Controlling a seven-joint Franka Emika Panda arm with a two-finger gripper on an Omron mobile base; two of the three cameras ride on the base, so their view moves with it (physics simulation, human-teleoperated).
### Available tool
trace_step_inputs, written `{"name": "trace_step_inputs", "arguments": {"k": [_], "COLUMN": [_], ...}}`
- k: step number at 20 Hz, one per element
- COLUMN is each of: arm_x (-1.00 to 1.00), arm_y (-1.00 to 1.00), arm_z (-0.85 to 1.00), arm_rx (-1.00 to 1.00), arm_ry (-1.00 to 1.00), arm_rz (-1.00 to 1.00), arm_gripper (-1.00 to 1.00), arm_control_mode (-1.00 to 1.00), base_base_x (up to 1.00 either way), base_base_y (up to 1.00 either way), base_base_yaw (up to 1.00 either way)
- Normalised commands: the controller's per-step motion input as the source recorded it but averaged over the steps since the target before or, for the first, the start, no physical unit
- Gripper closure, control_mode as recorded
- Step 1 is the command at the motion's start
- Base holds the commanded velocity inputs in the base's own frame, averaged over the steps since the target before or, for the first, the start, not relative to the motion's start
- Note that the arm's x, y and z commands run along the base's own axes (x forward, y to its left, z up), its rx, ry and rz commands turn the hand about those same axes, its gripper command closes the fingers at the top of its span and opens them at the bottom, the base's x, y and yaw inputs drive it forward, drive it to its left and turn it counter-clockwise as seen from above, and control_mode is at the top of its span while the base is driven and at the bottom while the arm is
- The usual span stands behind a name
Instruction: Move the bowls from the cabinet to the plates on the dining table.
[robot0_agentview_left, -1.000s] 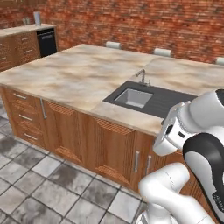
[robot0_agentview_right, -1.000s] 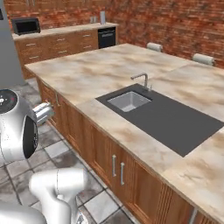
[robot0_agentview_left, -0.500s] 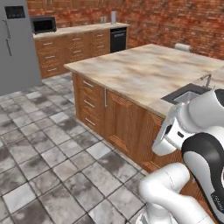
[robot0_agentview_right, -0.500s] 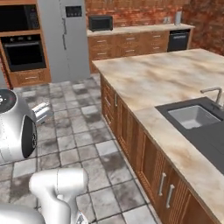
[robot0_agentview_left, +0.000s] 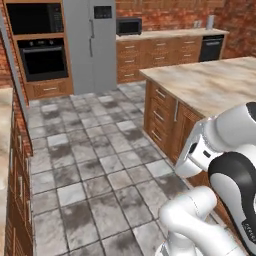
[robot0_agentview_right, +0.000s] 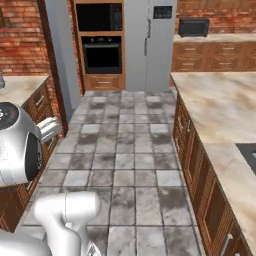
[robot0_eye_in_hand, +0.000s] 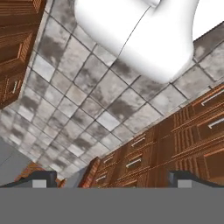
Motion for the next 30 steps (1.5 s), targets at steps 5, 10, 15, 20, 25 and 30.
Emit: {"name": "trace_step_inputs", "arguments": {"k": [5,10,15,20,25,30], "arm_x": [0.00,0.00,0.00,0.00,0.00,0.00], "arm_y": [0.00,0.00,0.00,0.00,0.00,0.00], "arm_z": [0.00,0.00,0.00,0.00,0.00,0.00], "arm_rx": [0.00,0.00,0.00,0.00,0.00,0.00], "arm_ry": [0.00,0.00,0.00,0.00,0.00,0.00], "arm_rz": [0.00,0.00,0.00,0.00,0.00,0.00], "arm_gripper": [-1.00,-1.00,-1.00,-1.00,-1.00,-1.00], "arm_control_mode": [1.00,1.00,1.00,1.00,1.00,1.00], "base_base_x": [0.00,0.00,0.08,0.54,0.21,-0.01], "base_base_y": [0.00,-0.05,-0.25,-0.64,-0.42,0.21], "base_base_yaw": [0.60,0.49,0.43,0.30,0.46,0.49]}}
